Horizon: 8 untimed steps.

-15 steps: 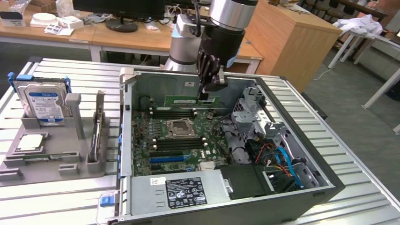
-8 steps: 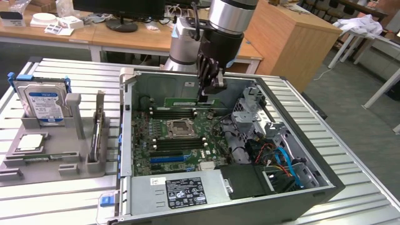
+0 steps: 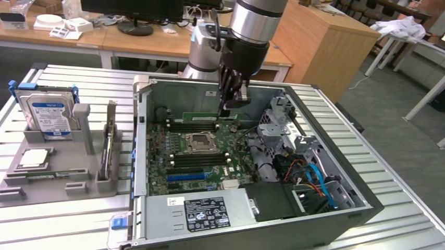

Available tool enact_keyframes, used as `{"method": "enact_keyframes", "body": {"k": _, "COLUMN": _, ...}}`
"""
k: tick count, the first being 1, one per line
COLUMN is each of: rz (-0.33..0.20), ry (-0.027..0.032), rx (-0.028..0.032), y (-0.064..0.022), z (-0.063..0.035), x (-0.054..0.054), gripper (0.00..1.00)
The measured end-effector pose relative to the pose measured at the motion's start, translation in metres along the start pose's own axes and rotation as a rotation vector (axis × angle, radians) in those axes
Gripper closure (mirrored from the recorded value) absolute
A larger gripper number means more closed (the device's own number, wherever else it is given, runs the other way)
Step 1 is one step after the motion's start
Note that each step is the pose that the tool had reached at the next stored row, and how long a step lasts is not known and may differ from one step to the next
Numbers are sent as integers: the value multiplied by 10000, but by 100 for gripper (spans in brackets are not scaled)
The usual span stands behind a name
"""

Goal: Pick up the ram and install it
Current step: 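Pick up the ram and move it above insertion slot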

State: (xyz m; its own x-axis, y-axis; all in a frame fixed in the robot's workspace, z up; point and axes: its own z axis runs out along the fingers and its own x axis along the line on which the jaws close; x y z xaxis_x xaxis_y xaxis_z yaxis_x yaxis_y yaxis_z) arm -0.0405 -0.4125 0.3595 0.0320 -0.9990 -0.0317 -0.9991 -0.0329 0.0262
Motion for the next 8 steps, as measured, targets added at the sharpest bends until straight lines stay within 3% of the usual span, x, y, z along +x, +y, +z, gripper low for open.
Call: {"method": "enact_keyframes", "body": {"k": 8, "rz": 0, "ry": 0, "rx": 0, "y": -2, "z": 81, "x": 3, "gripper": 88}}
